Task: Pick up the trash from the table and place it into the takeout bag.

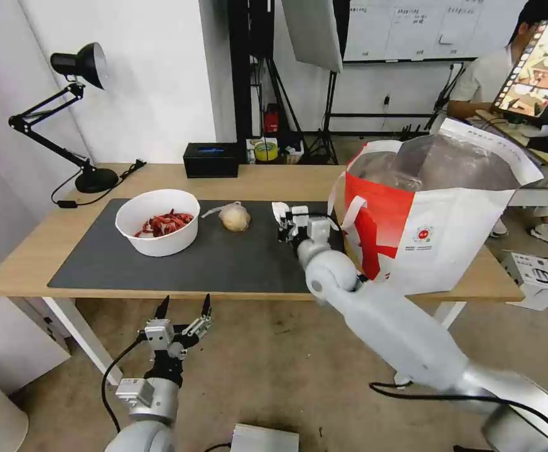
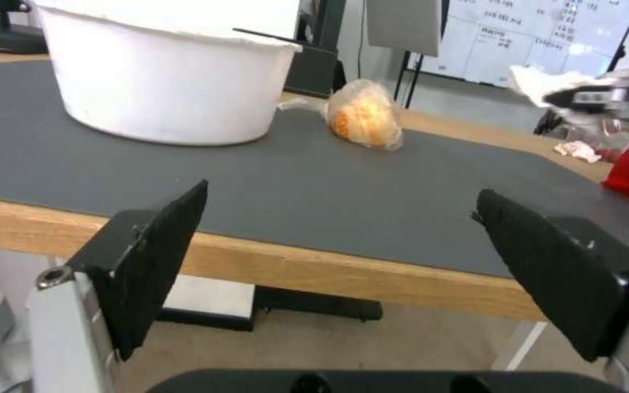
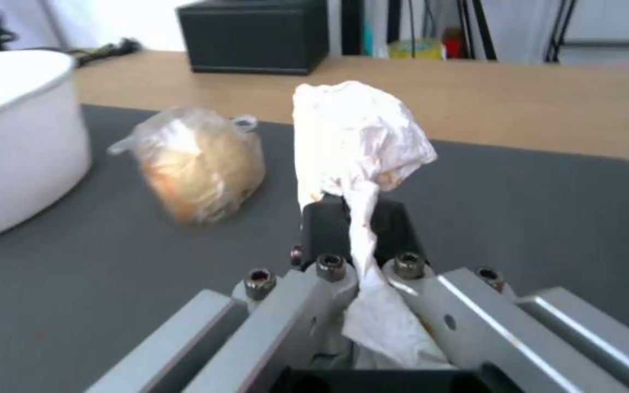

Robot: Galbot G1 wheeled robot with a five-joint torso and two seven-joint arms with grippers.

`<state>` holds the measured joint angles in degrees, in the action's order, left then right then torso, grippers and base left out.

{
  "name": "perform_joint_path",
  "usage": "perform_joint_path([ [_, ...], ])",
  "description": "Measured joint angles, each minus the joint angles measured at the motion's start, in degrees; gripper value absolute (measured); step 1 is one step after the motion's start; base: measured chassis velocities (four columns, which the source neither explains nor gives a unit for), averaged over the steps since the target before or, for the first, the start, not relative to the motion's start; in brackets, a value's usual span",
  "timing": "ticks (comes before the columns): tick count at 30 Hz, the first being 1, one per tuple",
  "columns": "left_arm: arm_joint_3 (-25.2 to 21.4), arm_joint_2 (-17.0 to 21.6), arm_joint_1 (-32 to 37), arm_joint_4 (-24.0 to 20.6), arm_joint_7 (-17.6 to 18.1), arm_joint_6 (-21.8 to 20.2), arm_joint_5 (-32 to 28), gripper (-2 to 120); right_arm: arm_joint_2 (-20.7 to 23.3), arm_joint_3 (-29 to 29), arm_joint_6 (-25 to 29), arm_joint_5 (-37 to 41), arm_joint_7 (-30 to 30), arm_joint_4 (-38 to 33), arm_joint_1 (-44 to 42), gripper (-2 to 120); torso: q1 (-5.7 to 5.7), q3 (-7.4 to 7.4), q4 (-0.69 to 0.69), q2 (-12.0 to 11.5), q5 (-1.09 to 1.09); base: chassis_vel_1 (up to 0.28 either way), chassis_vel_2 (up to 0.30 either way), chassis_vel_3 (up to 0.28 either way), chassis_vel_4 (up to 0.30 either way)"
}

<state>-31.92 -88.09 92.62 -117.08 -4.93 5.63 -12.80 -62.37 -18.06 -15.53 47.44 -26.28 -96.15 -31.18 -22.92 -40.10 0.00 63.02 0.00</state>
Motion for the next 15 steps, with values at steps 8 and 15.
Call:
perform_joint_path([
  [8, 0.89, 0.26, -0.22, 0.17, 0.15, -0.76, 0.00, 100, 7.16, 5.80, 3.54, -6.34, 8.00, -9.18, -10.72, 0, 0.00, 0.00, 0.00, 0.01, 0.00, 0.000, 0.000, 0.000, 0.000],
  [15, 1.33, 1.67, -0.53, 0.15, 0.24, -1.09, -0.02, 100, 12.94, 18.02, 10.18, -10.21, 18.10, -16.23, -25.01, 0, 0.01, 0.00, 0.01, 0.01, 0.00, 0.000, 0.000, 0.000, 0.000],
])
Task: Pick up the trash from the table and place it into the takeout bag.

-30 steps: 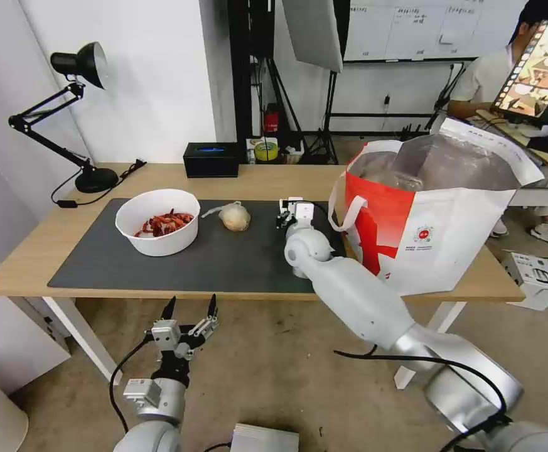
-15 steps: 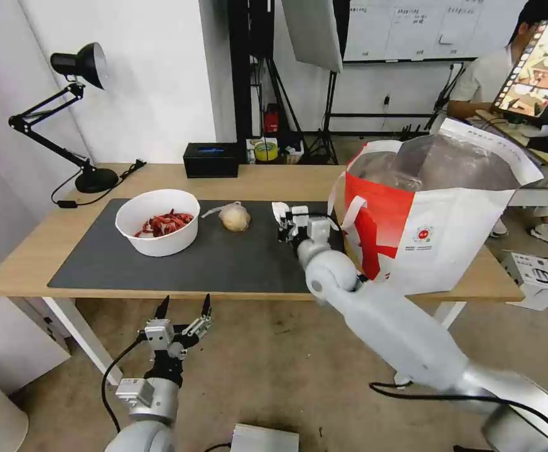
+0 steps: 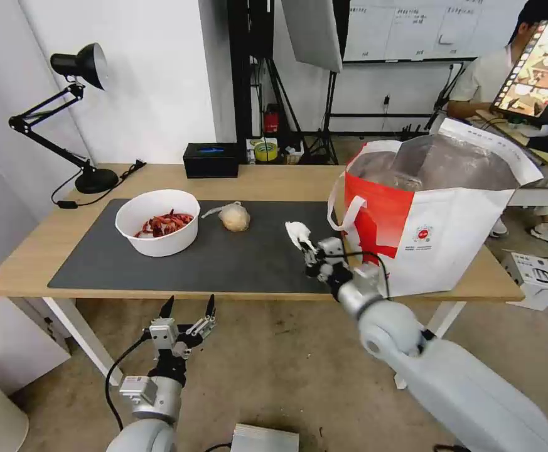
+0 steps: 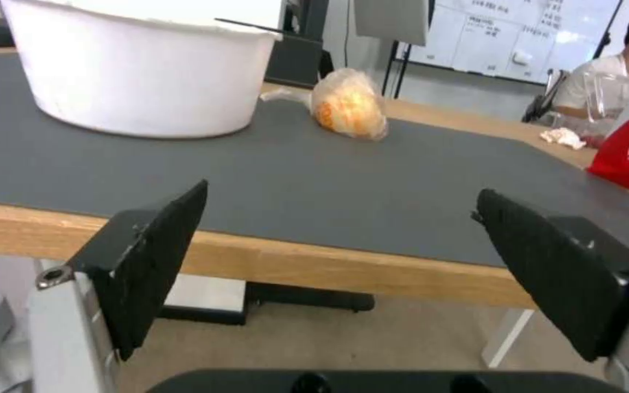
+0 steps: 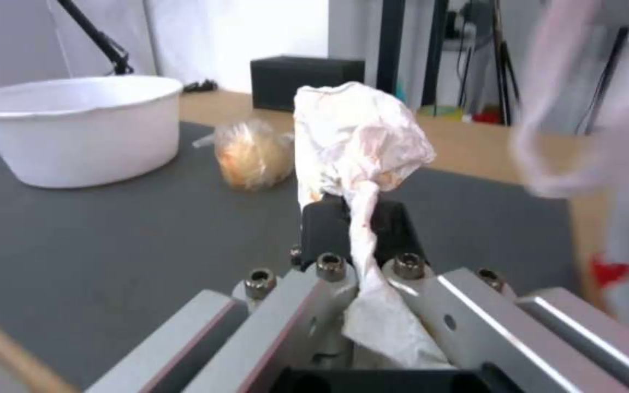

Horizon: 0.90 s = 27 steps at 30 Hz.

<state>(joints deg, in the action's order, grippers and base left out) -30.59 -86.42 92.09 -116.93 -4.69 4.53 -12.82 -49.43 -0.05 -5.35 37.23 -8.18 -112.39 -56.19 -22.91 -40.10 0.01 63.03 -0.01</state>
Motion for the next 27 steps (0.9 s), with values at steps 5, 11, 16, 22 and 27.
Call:
perform_joint_path([
  [5, 0.36, 0.62, -0.05, 0.00, 0.01, -0.05, -0.03, 100, 0.95, 5.24, 2.69, -0.20, 1.88, -2.85, -6.15, 0, 0.00, 0.00, -0.01, 0.00, -0.01, 0.000, 0.000, 0.000, 0.000],
  [11, 1.26, 0.75, 0.29, 0.02, 0.01, -0.11, 0.27, 100, 0.73, 15.00, 6.45, -1.39, 6.31, -7.58, -16.94, 0, 0.00, 0.00, -0.01, 0.00, 0.00, 0.000, 0.000, 0.000, 0.000],
  [16, 1.84, 0.41, 0.53, -0.25, 0.01, -0.15, 0.56, 100, -0.18, 19.89, 10.11, -2.59, 10.00, -8.61, -21.35, 0, 0.00, 0.00, -0.01, 0.00, 0.01, 0.000, 0.000, 0.000, 0.000],
  [22, 1.72, 1.39, 1.18, -0.82, 0.01, -0.17, 0.65, 100, -4.09, 25.74, 14.00, -2.78, 14.19, -10.32, -26.28, 0, 0.00, 0.00, -0.01, 0.00, 0.00, 0.000, 0.000, 0.000, 0.000],
  [27, 1.34, 2.15, 1.20, -1.15, 0.01, -0.17, 0.30, 100, -6.80, 29.51, 15.32, -1.67, 15.28, -11.85, -28.11, 0, 0.00, 0.00, -0.01, 0.00, 0.01, 0.000, 0.000, 0.000, 0.000],
])
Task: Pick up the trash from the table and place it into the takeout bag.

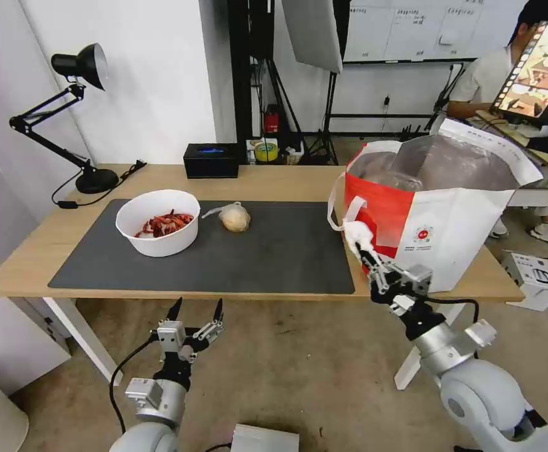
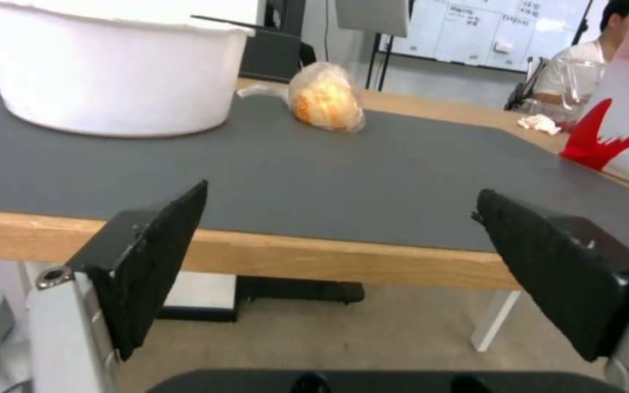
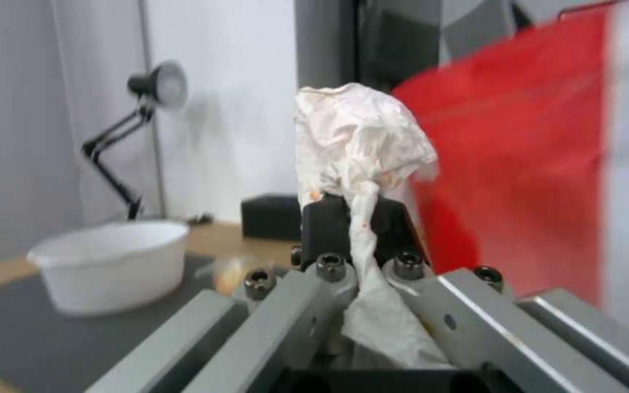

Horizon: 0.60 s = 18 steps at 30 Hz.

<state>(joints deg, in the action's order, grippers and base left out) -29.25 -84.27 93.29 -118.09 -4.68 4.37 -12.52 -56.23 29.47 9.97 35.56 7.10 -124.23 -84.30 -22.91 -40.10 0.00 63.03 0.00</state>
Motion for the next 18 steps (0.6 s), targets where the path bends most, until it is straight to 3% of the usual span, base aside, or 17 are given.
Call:
perform_joint_path([
  [7, -0.05, 0.68, 0.13, -0.30, -0.01, 0.00, -0.26, 100, 0.26, 3.98, 0.14, 3.92, -0.97, -1.50, 1.75, 0, 0.00, -0.01, 0.00, -0.01, 0.00, 0.000, 0.000, 0.000, 0.000],
  [18, 0.40, 1.34, -0.06, 0.00, -0.04, 0.01, -0.65, 100, 7.53, 7.12, -3.71, 11.55, -8.24, -2.89, 9.36, 0, -0.01, -0.01, 0.00, -0.01, 0.00, 0.000, 0.000, 0.000, 0.000],
])
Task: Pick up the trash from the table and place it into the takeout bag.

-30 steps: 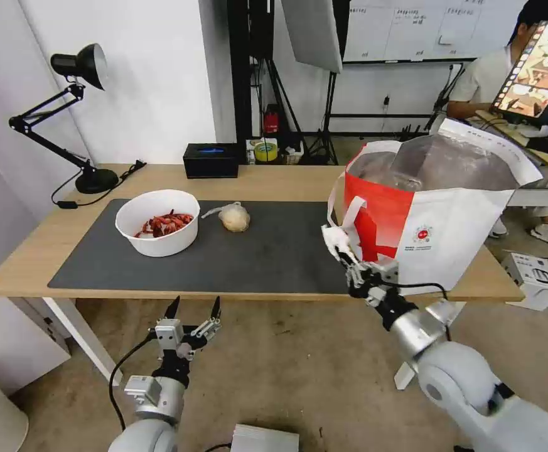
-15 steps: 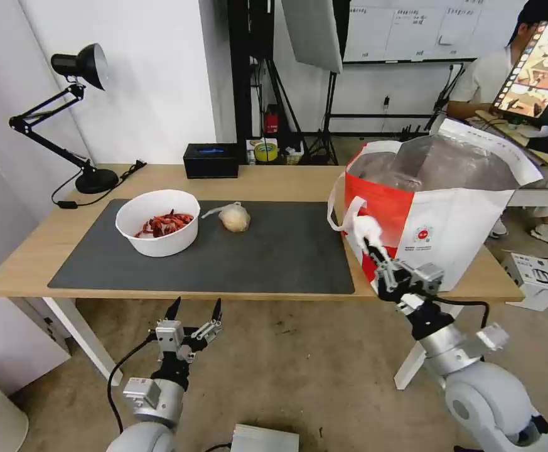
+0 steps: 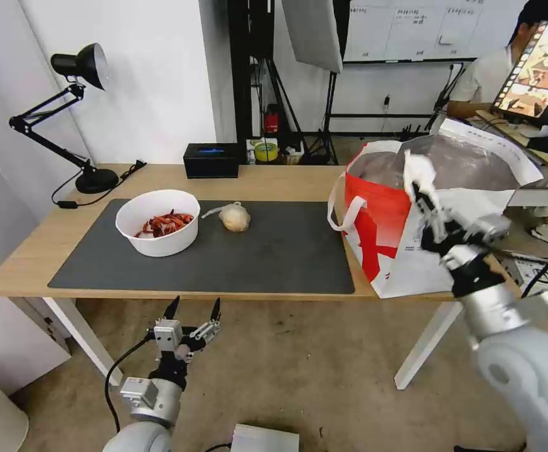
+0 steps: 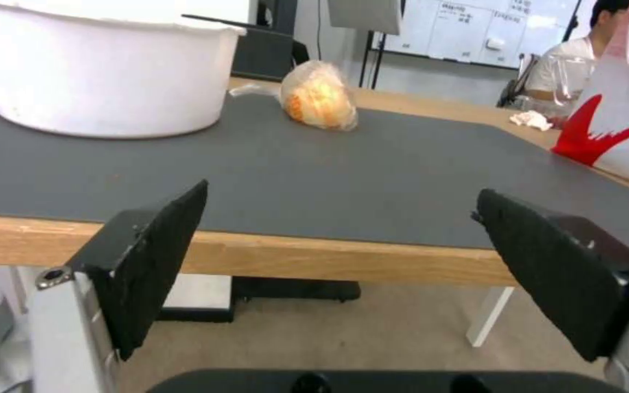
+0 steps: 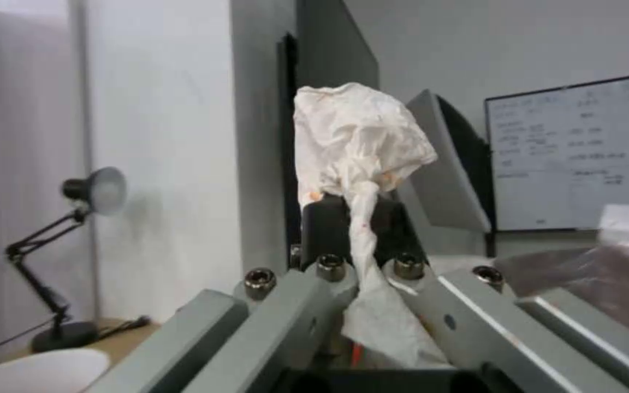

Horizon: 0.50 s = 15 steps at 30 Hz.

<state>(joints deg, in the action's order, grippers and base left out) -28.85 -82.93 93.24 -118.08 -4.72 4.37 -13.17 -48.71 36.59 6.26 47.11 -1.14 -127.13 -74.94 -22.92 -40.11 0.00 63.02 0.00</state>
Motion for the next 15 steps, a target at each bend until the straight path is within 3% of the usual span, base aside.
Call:
perform_joint_path([
  [2, 0.00, 0.03, 0.00, 0.01, 0.00, 0.00, -0.03, 100, 0.55, 0.12, -0.57, 0.53, -0.74, 0.00, 0.54, 0, 0.00, 0.00, 0.00, 0.00, 0.00, 0.000, 0.000, 0.000, 0.000],
  [8, -0.29, 0.32, -0.25, 0.04, -0.03, 0.02, -0.97, 100, 7.81, 1.51, -7.54, 9.56, -6.12, 3.51, 8.54, 0, 0.00, 0.00, 0.00, 0.00, -0.02, 0.000, 0.000, 0.000, 0.000],
  [10, -0.29, 0.33, -0.59, 0.32, -0.05, 0.03, -1.07, 100, 11.81, 0.54, -11.18, 13.38, -8.21, 6.21, 14.48, 0, 0.00, 0.00, 0.00, 0.00, -0.01, 0.000, 0.000, 0.000, 0.000],
  [15, 0.02, -0.07, -1.05, 0.69, -0.11, 0.05, -1.08, 100, 16.75, -2.34, -17.21, 16.14, -10.79, 9.98, 22.16, 0, 0.00, 0.00, -0.02, 0.00, 0.00, 0.000, 0.000, 0.000, 0.000],
])
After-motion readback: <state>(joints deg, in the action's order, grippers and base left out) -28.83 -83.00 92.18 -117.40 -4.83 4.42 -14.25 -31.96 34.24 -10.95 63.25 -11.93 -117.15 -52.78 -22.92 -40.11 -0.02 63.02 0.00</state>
